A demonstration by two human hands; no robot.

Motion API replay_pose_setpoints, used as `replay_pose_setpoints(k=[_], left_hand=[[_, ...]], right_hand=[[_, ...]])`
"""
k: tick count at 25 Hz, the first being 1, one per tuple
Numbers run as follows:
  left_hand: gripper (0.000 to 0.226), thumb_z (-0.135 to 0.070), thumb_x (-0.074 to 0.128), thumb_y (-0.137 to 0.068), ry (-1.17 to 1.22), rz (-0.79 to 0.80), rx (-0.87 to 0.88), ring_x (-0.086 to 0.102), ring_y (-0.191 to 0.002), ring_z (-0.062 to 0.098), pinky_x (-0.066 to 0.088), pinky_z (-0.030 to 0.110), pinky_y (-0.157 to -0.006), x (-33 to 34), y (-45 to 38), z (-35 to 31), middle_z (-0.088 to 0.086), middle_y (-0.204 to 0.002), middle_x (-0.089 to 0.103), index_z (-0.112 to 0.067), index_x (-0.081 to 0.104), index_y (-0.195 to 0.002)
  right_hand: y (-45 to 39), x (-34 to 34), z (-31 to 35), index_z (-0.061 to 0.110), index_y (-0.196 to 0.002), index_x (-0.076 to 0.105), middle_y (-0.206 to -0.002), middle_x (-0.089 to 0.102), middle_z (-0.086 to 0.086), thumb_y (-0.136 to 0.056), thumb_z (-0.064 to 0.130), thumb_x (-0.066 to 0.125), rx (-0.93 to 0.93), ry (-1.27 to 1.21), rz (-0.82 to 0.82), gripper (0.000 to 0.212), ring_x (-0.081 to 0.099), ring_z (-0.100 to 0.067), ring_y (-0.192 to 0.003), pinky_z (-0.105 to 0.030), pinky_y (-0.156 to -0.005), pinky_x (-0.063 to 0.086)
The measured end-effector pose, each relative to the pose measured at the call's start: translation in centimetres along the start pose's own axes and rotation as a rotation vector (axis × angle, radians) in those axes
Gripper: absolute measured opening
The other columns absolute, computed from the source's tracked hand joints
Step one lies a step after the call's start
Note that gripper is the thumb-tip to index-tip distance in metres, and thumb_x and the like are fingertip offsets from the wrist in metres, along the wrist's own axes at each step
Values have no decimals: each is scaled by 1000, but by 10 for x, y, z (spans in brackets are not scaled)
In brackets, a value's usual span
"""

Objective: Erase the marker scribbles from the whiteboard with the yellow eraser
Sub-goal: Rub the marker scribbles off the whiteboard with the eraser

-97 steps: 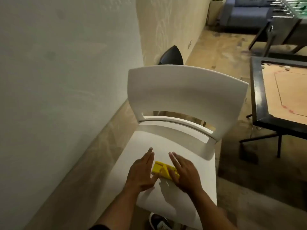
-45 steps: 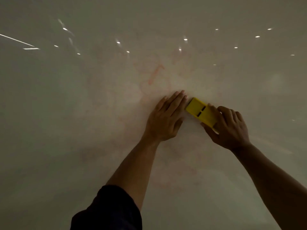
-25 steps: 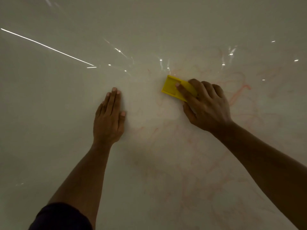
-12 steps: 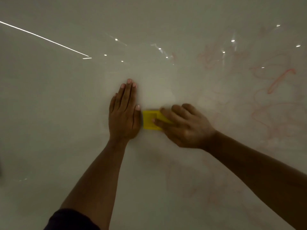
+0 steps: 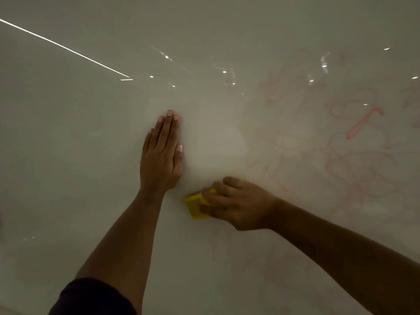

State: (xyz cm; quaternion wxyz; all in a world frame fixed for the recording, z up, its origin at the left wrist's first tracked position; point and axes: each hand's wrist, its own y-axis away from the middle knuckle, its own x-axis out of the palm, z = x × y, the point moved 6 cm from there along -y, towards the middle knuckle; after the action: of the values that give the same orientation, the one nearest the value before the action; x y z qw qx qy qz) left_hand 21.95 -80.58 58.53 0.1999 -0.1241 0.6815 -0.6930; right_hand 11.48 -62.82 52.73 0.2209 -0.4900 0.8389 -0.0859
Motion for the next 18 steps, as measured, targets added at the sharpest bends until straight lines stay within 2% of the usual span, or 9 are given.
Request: replay_pose_setpoints(k=[1,2,5,7,8,11,13,15,18], left_hand=[[64,-25,32,-107,0,8,-4,20,-165,24,22,45,-132,0,1,0,7,-177,23,-10,26,-170],[64,-26,32,-108,-5,9,-2,20,-165,24,22,45,-132,0,1,0,7,-178,22,-10,26,-170],[62,-26,30,-110,-14,-13,-24,21,-165,24,21,45,-132,1,2,-1,8,-177,23,-9,26,-169],[61,-26,30,-110,-7,-44,-80,22,-164,24,21,46,-132,2,6,-3,9,-177,25,-9,28,-169],[62,-26,30,-110,-1,-58,-109,23,-164,25,21,46,-132,2,9,-5,9,-176,25,-9,29,-169],[64,-31,30,-109,19,-48,-167,21,-165,25,20,47,-132,4,21,-9,9,-177,24,-10,27,-169],[64,-34,29,-110,21,-40,-181,21,-165,26,20,48,-132,5,29,-9,9,-177,23,-10,27,-169],[64,-34,29,-110,15,-54,-188,21,-165,27,21,49,-132,7,32,-7,10,-177,25,-9,29,-168],[63,-35,29,-111,18,-56,-184,20,-165,27,22,51,-132,8,33,-6,10,-177,24,-10,29,-169]], right_hand=[[5,-4,-1,15,-128,72,-130,68,-15,-99,15,59,-49,1,14,32,63,-36,-109,-44,-92,48],[6,-13,-13,18,-129,72,-131,69,-14,-99,16,59,-7,32,-14,33,63,-36,-110,-44,-93,47],[11,-46,-64,27,-137,68,-137,67,-11,-100,25,63,517,210,-180,38,63,-37,-110,-46,-92,43],[15,-39,-52,26,-137,68,-136,67,-13,-99,25,65,633,207,-236,39,61,-38,-110,-46,-91,42],[15,-27,-32,24,-135,70,-133,68,-15,-100,23,62,553,139,-213,36,60,-38,-110,-46,-91,41],[34,1,44,19,-127,72,-130,67,-11,-105,19,51,45,-46,-32,30,60,-35,-111,-46,-95,44],[44,-4,47,19,-125,73,-129,69,-9,-107,19,49,-42,-24,12,30,63,-32,-112,-45,-96,47],[38,-22,9,18,-129,74,-129,71,-13,-109,17,44,149,104,-106,36,60,-35,-115,-47,-96,44],[28,-64,-89,24,-140,66,-136,67,-17,-107,21,51,654,394,-249,37,61,-39,-109,-47,-91,41]])
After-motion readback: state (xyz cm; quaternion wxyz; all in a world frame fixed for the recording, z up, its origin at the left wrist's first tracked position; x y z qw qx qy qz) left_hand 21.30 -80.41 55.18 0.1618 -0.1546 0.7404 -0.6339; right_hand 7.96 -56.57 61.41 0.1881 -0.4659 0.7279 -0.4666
